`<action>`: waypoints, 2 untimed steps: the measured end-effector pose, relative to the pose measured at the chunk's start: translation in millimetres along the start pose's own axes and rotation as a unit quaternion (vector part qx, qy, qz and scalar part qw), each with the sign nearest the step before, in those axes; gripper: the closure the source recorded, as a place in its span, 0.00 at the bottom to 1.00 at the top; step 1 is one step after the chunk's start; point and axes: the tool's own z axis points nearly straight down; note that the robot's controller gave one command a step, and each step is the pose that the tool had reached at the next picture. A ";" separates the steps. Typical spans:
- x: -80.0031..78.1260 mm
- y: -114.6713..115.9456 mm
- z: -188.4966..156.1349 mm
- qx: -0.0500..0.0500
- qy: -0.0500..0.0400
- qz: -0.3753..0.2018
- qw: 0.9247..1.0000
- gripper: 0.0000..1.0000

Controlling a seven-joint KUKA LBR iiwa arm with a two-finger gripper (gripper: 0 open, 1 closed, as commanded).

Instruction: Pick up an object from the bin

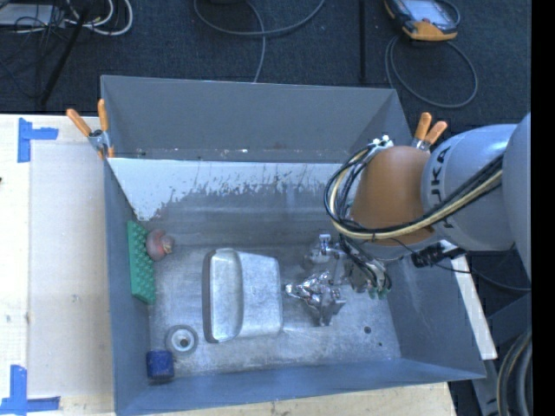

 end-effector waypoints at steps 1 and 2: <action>-0.8 0.3 -0.8 0.000 0.001 -0.001 1.000 0.00; -3.0 0.4 -3.7 0.001 -0.002 -0.002 1.000 1.00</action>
Offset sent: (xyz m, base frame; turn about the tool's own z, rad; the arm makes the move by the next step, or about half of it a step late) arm 0.0000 0.0000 0.0000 0.0000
